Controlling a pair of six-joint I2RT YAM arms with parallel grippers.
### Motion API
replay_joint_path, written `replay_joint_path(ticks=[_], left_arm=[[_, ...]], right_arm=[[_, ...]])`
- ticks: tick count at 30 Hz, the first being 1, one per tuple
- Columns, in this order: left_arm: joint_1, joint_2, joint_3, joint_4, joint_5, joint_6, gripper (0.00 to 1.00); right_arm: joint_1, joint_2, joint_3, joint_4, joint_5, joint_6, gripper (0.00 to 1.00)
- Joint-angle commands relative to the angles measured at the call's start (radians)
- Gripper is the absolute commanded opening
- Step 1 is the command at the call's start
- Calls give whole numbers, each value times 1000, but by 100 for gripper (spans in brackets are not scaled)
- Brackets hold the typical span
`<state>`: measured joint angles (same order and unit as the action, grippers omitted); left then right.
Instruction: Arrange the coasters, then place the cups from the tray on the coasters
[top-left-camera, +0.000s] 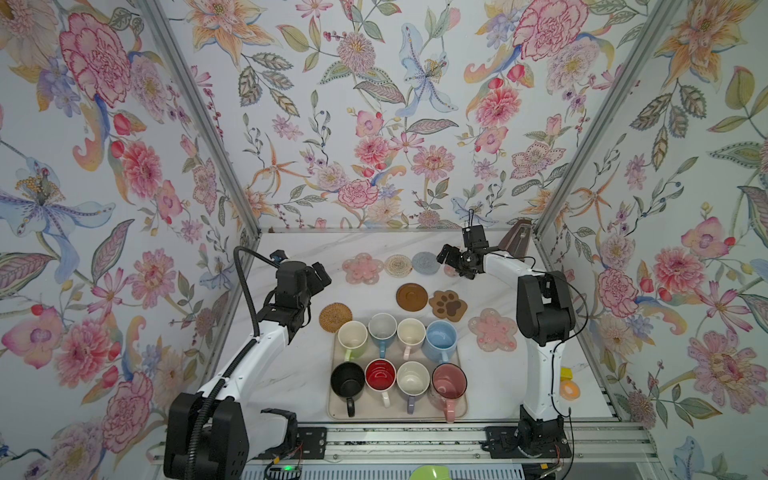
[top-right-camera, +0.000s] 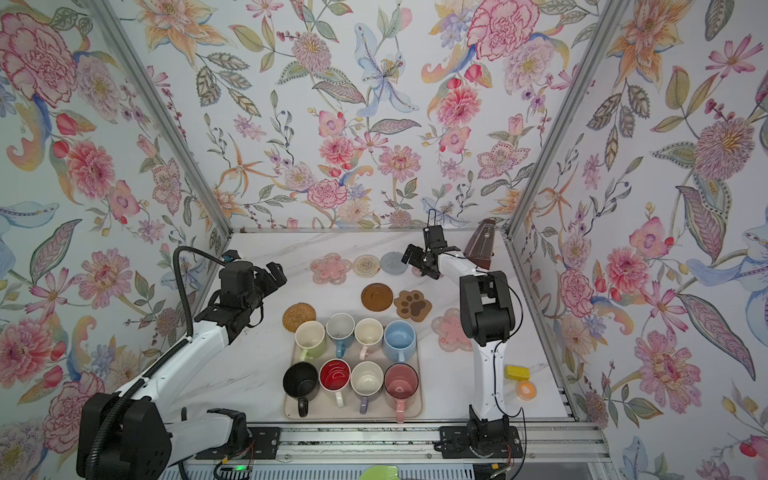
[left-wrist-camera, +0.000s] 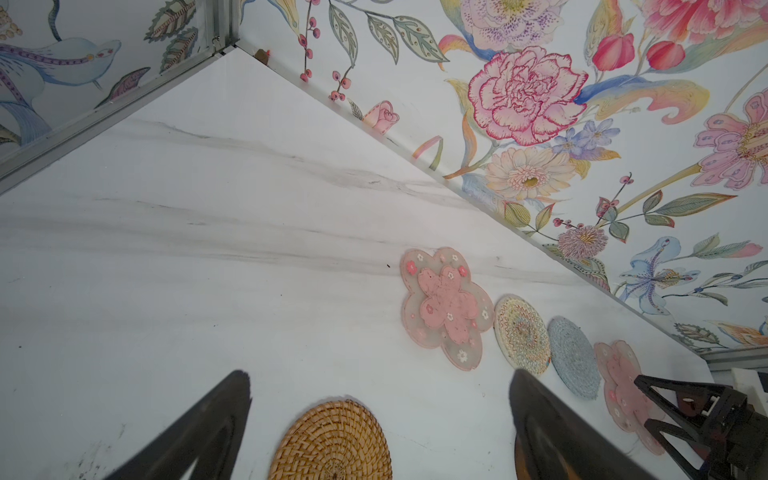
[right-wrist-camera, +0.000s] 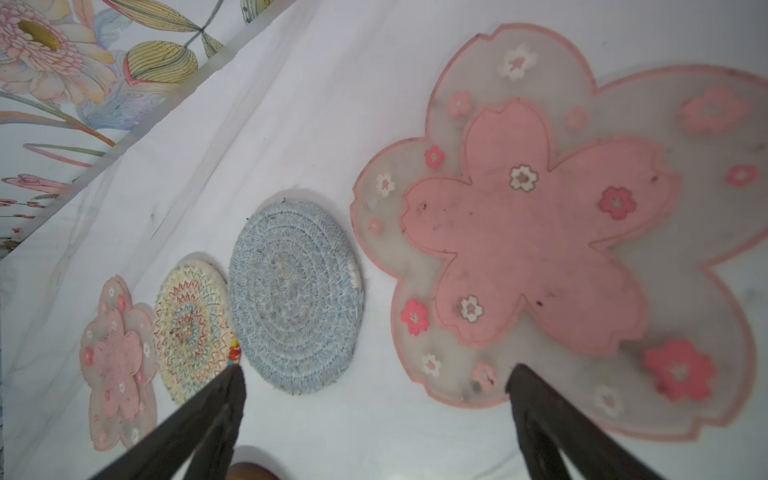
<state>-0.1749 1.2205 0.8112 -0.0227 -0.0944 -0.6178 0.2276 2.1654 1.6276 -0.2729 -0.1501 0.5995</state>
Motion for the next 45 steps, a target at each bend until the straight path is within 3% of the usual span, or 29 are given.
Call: replay_joint_path(ticks=[1,9,17,25,45], left_arm=[[11,-22,-11,-17,-28,6,99],[12,-33,-56,9,-43,-12,99],[19,8,-60,48,-28,5,99],[20,14,-82,77,10,-6,99],[22,-7,-101,85,12,-17,99]], right_arm=[[-2,-119,-70,-37,-7,-27,99],[9,-442,-435,-4,8,3,99],[59,-632,-646,-21,49,90,99],[88,-601,-724,32,24,174,99],[144,-525,-749,102,35,227,99]])
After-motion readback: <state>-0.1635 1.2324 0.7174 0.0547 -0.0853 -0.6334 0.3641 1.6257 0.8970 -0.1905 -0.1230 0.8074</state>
